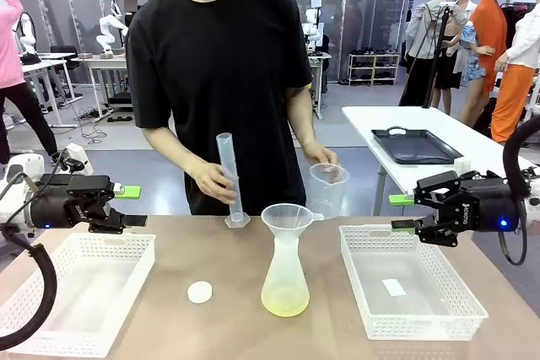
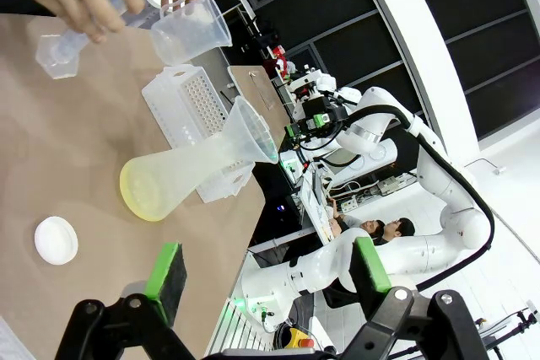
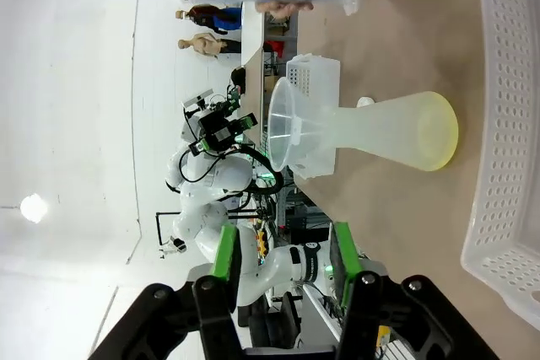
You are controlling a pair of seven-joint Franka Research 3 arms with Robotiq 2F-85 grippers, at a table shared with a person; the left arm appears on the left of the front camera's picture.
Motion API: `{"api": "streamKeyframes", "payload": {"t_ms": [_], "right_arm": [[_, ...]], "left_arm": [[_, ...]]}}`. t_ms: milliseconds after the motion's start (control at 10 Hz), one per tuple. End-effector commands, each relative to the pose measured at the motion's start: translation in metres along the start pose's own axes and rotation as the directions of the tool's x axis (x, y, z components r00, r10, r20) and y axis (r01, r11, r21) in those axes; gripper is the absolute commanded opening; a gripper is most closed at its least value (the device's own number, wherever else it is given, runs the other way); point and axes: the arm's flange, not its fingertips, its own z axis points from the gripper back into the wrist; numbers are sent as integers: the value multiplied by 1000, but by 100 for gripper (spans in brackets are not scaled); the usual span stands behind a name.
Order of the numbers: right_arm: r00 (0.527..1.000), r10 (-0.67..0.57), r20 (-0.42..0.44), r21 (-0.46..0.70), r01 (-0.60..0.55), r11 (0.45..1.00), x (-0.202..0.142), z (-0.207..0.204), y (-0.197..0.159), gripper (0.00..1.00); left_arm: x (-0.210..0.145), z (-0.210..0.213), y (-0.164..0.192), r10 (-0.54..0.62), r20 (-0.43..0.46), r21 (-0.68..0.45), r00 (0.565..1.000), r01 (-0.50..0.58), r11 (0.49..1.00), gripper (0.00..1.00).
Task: Prepare the solutions needed for the experiment.
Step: Once the solution is in the Big flask , pick up the Plastic Funnel and place it back into the right Organizing basket.
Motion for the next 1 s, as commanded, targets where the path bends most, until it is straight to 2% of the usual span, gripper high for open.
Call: {"api": "streamKeyframes", "payload": {"t_ms": [0,300,600,700,900], "right_arm": [[993,120,-24,-19,-120,993,-2,-19,20,55],[950,287,-121,-148,-303,941,-3,-52,61,55],[862,447,-238,-279,-502,819,-8,-94,108,55],[917,351,-191,-174,-384,907,-7,-73,90,55],[917,351,-191,-174,-384,907,-7,-73,90,55]], "left_arm": [[0,-2,-2,-4,-6,13,1000,4,1000,100],[0,-2,-2,-4,-6,13,1000,4,1000,100],[0,-2,-2,-4,-6,13,1000,4,1000,100],[0,-2,-2,-4,-6,13,1000,4,1000,100],[0,-2,-2,-4,-6,13,1000,4,1000,100]]}}
